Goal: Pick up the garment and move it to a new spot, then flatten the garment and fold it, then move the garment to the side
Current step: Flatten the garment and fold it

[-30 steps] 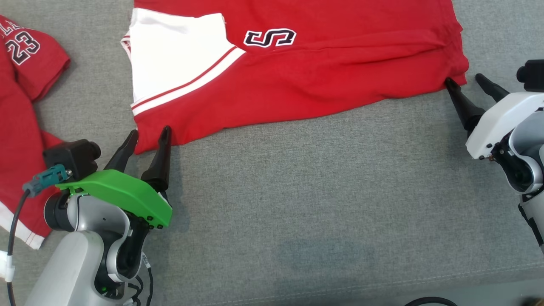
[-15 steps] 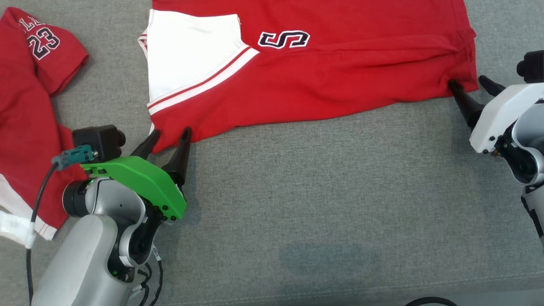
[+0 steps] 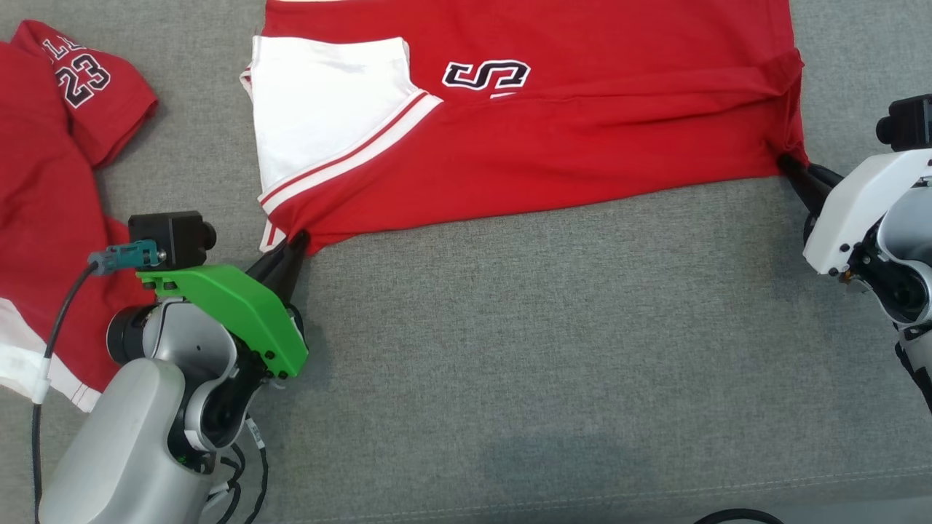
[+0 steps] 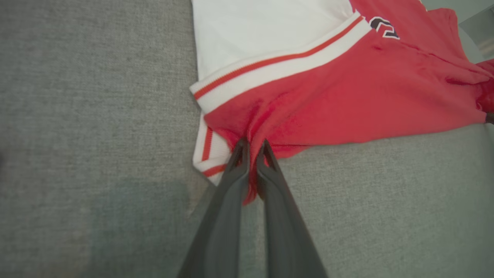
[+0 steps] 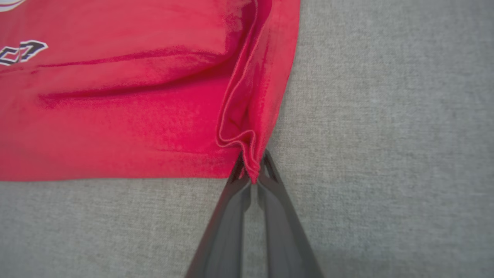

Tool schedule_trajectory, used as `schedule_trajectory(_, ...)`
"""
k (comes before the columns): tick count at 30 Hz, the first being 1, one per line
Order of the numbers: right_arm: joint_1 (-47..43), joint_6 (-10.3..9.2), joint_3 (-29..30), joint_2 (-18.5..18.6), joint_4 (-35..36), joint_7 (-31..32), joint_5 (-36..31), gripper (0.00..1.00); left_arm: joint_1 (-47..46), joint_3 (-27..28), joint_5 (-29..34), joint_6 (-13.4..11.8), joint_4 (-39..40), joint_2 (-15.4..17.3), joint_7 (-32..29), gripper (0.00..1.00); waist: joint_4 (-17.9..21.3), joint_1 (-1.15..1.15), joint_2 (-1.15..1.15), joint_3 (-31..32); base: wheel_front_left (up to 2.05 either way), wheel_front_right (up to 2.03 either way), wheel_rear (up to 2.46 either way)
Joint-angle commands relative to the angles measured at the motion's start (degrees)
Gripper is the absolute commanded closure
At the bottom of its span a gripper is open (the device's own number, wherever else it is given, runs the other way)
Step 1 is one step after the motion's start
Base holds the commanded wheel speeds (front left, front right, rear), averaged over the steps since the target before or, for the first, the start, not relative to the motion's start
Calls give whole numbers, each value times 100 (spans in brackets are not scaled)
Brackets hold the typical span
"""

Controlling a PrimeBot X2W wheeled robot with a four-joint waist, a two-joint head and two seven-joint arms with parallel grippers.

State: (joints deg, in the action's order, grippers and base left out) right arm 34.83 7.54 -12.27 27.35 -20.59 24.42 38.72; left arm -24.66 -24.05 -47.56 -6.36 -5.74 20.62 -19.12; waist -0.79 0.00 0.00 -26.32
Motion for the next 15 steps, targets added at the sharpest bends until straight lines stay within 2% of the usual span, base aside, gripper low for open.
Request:
schedule_trajectory(1,-129,-10,28,44,16,52,112,100,82,46,-93,29,38,82,-42,100,20,0,0,30,0,0,0)
schedule_trajectory(7,-382,-10,167,330,318,341,658,100,476,141,-320,74,774,430,-335,100,112,0,0,143,0,0,0)
schedule_trajectory(12,-782,-10,111,672,767,763,1189,100,1164,174,-286,-104,1803,837,-505,100,214,0,0,218,0,0,0)
schedule_trajectory(15,-1078,-10,166,893,913,956,1433,100,1699,57,-213,-271,2444,960,-562,100,261,0,0,229,0,0,0)
